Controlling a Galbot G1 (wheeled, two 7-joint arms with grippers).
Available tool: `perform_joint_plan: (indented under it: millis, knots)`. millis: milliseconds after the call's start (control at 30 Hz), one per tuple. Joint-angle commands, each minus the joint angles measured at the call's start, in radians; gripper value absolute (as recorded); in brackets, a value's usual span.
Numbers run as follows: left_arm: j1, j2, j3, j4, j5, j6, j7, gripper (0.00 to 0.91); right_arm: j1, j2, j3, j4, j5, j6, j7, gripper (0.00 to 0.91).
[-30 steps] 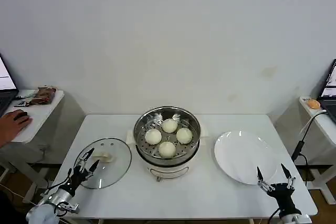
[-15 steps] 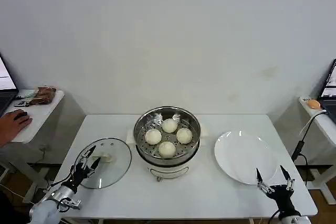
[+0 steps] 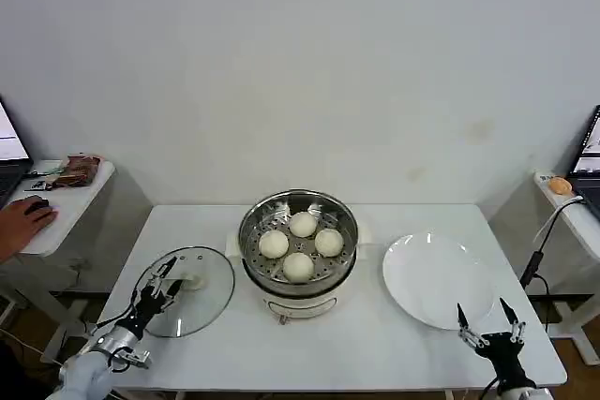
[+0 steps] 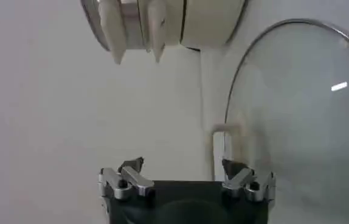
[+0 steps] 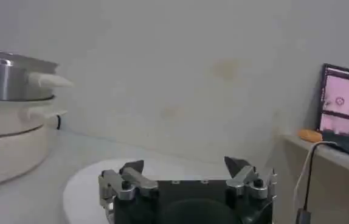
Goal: Take steamed baozi put them in steamer then cover it.
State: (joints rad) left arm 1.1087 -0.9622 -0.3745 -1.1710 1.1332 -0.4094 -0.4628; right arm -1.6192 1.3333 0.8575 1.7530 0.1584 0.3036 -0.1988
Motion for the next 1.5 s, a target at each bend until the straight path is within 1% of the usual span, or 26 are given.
perform_joint_plan:
  millis: [33,133,167,200,233,267,333,367,433,633,667,733,1067,1267,1500]
  knots:
    - [-0.014,-0.011,0.007,0.013,0.008,0.001,-0.002,0.645,-0.002,0.000,0.002,-0.001,0.000,0.002,0.000,0.907]
    - [-0.012,-0.016,0.007,0.014,0.011,0.001,-0.003,0.605,-0.005,0.000,0.003,-0.003,0.000,0.005,-0.001,0.907]
    - [-0.011,-0.017,0.006,0.015,0.012,0.002,-0.004,0.544,-0.005,0.000,0.003,-0.003,0.000,0.005,-0.001,0.907]
    - [-0.010,-0.019,0.005,0.015,0.014,0.002,-0.005,0.524,-0.005,0.000,0.003,-0.005,0.000,0.007,-0.001,0.907]
    - [-0.010,-0.020,0.004,0.014,0.014,0.002,-0.005,0.464,-0.005,0.000,0.003,-0.007,-0.001,0.008,-0.001,0.907]
    - [-0.010,-0.022,0.003,0.015,0.014,0.002,-0.005,0.423,-0.005,0.001,0.003,-0.008,-0.002,0.008,-0.001,0.907]
    - [-0.008,-0.023,0.003,0.017,0.018,0.002,-0.005,0.302,-0.005,0.001,0.001,-0.008,-0.004,0.009,-0.001,0.907]
    - [-0.008,-0.026,0.002,0.019,0.020,0.002,-0.005,0.212,-0.005,0.001,0.000,-0.008,-0.004,0.009,-0.001,0.907]
    - [-0.007,-0.029,0.000,0.023,0.022,0.002,-0.008,0.081,-0.005,0.001,0.000,-0.007,-0.003,0.010,-0.001,0.907]
    - [-0.009,-0.041,-0.004,0.039,0.032,0.001,-0.016,0.071,-0.010,-0.001,0.004,0.000,0.000,0.011,-0.001,0.907]
    - [-0.011,-0.043,-0.008,0.042,0.034,0.001,-0.021,0.060,-0.011,-0.001,0.004,0.001,-0.001,0.012,-0.001,0.907]
    - [-0.013,-0.050,-0.013,0.046,0.035,-0.002,-0.036,0.000,-0.013,0.000,0.004,0.000,-0.002,0.014,-0.002,0.907]
    - [0.020,-0.062,-0.070,-0.013,0.091,0.007,-0.093,0.000,-0.018,0.002,0.001,0.002,-0.004,0.019,-0.002,0.907]
    - [0.047,-0.039,-0.104,-0.089,0.082,0.026,-0.073,0.000,-0.018,-0.002,0.000,0.008,-0.003,0.020,-0.003,0.907]
    - [0.077,0.025,-0.117,-0.198,-0.001,0.064,-0.002,0.000,-0.023,-0.005,-0.001,0.020,-0.002,0.020,-0.006,0.907]
